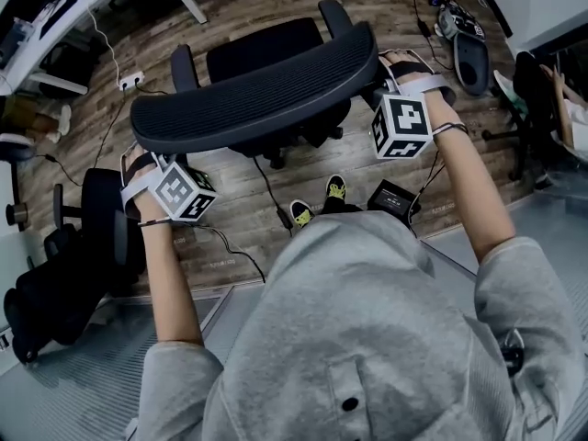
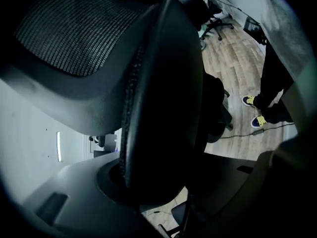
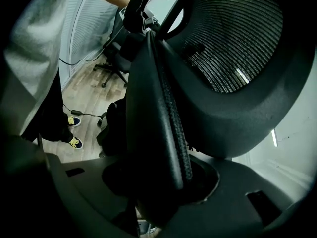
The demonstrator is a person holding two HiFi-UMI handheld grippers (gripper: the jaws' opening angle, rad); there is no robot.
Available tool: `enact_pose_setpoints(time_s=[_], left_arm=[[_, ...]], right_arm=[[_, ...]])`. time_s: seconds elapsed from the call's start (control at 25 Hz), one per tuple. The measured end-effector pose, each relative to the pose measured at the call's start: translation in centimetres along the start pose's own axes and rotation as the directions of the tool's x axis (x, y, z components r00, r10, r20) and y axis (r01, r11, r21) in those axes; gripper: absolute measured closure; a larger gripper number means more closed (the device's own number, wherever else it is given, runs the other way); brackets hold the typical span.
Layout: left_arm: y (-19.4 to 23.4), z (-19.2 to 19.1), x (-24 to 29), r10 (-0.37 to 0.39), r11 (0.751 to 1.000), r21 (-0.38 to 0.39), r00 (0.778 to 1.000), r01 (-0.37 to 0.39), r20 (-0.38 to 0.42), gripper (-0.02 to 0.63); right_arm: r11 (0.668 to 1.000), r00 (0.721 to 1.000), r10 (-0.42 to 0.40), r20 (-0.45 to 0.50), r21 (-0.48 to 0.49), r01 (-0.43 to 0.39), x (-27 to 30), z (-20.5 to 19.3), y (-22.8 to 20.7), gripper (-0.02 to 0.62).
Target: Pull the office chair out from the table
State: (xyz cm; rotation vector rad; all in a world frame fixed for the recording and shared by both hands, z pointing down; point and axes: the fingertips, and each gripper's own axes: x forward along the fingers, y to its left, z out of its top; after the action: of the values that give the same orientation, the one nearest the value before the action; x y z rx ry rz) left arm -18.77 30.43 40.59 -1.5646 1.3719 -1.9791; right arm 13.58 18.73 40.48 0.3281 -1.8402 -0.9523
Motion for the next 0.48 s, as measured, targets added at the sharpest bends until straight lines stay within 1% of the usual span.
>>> enact_pose_setpoints(time_s=[0.04, 0.08, 0.12, 0.16, 0.2, 0.24, 0.32, 0.36, 0.4, 0.44, 0.48], left_arm=[[-0.1, -0.2, 0.0, 0.002, 0.999, -0.035, 1.000, -0.001, 0.018, 0.385], [0.0, -0.6, -0.1, 0.001, 0.996, -0.093, 0.999, 0.002, 0.037, 0.373], [0.3, -1.2, -0.5, 0.001, 0.986, -0.165, 0.998, 0.008, 0.055, 0.373], [0.7, -1.9, -1.0, -0.002, 0.970, -0.242, 0.997, 0.020, 0.073, 0.373], [0.9, -2.6, -1.6, -0.008, 0.946, -0.323, 0.995, 0.039, 0.095, 0.344], [0.8, -3.3, -2.3, -0.013, 0.916, -0.397, 0.993, 0.059, 0.119, 0.340], [0.4, -4.5, -3.7, 0.002, 0.852, -0.517, 0.986, 0.085, 0.165, 0.341], [0.1, -4.8, -4.4, 0.017, 0.815, -0.572, 0.982, 0.095, 0.187, 0.341], [-0.2, -4.9, -5.3, 0.036, 0.768, -0.631, 0.977, 0.108, 0.211, 0.341], [-0.6, -4.9, -6.2, 0.061, 0.707, -0.696, 0.969, 0.127, 0.239, 0.341], [-1.0, -4.7, -7.2, 0.094, 0.630, -0.761, 0.958, 0.155, 0.272, 0.342]], right_arm=[[1.000, 1.000, -0.003, 0.011, 0.019, 0.003, -0.2, -0.2, 0.0, 0.422], [0.999, 1.000, -0.009, 0.017, 0.045, 0.008, -0.5, -0.7, -0.1, 0.414], [0.997, 1.000, -0.018, 0.019, 0.077, 0.017, -1.0, -1.4, -0.5, 0.405], [0.994, 0.999, -0.029, 0.018, 0.110, 0.026, -1.6, -2.2, -0.8, 0.396], [0.989, 0.999, -0.037, 0.020, 0.146, 0.033, -2.2, -2.9, -1.1, 0.378], [0.982, 0.999, -0.043, 0.025, 0.186, 0.038, -2.9, -3.5, -1.1, 0.371], [0.962, 0.997, -0.065, 0.029, 0.268, 0.054, -4.3, -4.5, -1.1, 0.371], [0.949, 0.996, -0.088, 0.024, 0.306, 0.077, -5.1, -5.1, -1.1, 0.371], [0.931, 0.992, -0.121, 0.015, 0.347, 0.109, -6.0, -5.7, -1.1, 0.371], [0.905, 0.987, -0.162, 0.008, 0.400, 0.145, -7.1, -6.1, -1.1, 0.372], [0.865, 0.979, -0.205, 0.009, 0.471, 0.177, -8.3, -6.2, -0.8, 0.373]])
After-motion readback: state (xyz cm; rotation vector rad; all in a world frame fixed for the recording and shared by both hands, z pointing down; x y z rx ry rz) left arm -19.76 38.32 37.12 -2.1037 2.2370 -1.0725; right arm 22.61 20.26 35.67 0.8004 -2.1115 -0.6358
